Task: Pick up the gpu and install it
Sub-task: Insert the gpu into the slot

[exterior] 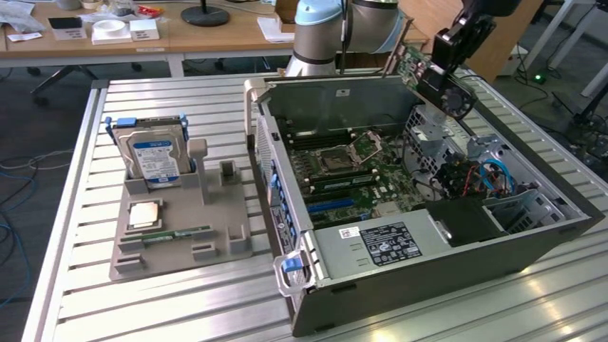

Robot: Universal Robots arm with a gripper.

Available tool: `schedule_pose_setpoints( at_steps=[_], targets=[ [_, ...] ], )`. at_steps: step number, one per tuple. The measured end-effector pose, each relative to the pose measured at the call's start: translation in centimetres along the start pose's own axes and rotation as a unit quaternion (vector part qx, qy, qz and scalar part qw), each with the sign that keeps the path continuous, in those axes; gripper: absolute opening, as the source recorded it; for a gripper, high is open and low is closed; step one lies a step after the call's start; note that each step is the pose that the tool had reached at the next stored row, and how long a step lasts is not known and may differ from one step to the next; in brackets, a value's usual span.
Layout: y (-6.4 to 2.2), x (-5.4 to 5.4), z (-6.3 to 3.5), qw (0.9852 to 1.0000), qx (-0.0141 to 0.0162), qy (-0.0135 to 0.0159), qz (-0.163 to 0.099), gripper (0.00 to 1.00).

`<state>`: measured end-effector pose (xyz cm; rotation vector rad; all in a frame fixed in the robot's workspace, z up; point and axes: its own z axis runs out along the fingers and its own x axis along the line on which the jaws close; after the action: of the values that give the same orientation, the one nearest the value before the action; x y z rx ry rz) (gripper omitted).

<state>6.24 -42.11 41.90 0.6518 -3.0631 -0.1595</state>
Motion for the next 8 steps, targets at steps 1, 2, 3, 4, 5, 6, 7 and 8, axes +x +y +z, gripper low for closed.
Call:
schedule_pose_setpoints(
  at_steps=[1,2,3,4,5,6,7,8],
  targets=[
    [0.0,0.0,0.0,1.0,-0.0001,0.0007,-0.006,0.26],
    [0.0,0.0,0.0,0.9999,-0.0002,0.0014,-0.013,0.26],
    [0.0,0.0,0.0,0.9998,-0.0003,0.002,-0.02,0.26],
    [0.0,0.0,0.0,0.9996,-0.0004,0.0027,-0.027,0.26],
    [0.0,0.0,0.0,0.9994,-0.0005,0.0034,-0.033,0.26],
    [0.0,0.0,0.0,0.9992,-0.0006,0.0041,-0.04,0.26],
    [0.0,0.0,0.0,0.9989,-0.0007,0.0048,-0.047,0.26],
    [0.0,0.0,0.0,0.9985,-0.0008,0.0055,-0.055,0.26]
  ],
)
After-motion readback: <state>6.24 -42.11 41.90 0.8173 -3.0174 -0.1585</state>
